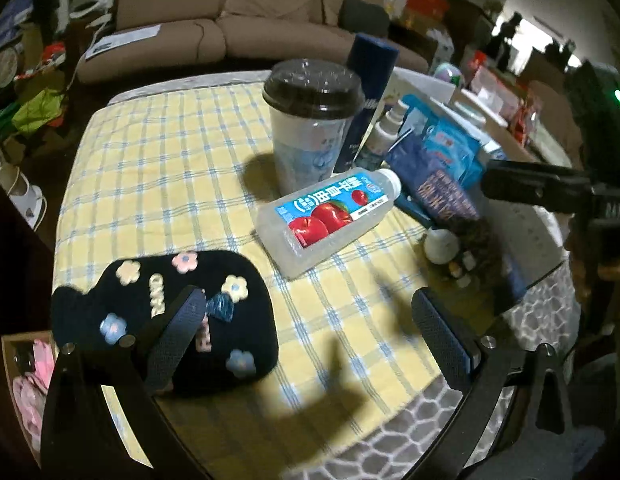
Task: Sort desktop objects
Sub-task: 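Move both grippers back over the table toward the apple juice bottle, then close the right gripper around the apple juice bottle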
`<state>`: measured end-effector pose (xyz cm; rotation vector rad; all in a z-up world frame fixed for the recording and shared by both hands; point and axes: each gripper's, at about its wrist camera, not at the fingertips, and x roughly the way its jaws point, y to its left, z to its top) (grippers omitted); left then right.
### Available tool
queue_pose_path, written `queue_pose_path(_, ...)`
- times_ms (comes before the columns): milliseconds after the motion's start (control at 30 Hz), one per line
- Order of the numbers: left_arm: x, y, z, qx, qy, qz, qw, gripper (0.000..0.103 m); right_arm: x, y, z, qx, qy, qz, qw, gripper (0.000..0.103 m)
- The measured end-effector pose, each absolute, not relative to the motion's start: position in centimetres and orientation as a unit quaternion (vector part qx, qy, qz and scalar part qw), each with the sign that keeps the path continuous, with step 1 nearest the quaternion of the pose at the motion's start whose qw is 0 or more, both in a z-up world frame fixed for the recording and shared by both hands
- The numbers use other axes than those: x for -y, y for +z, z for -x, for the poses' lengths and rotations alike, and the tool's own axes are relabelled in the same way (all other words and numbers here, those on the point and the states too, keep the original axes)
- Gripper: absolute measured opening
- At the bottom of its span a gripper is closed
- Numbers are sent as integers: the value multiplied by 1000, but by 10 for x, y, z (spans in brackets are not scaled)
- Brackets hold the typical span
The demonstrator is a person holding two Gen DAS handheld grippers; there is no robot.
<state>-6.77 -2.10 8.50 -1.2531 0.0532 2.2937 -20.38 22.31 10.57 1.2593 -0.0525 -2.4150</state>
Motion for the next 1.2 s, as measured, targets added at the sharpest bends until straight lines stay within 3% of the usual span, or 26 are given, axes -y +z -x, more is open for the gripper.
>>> queue_pose_path(367,2,40,111,-6,830,482,279,103,-211,54,261,39,-850,-482,208,103)
queue_pose_path(700,-16,31,130,15,817,484,314,103,-212,33,278,65,-837,-495,223,103)
queue_pose_path(1200,-25,36,72,34,745,543,387,103,-214,43,260,90,-822,-501,256,103)
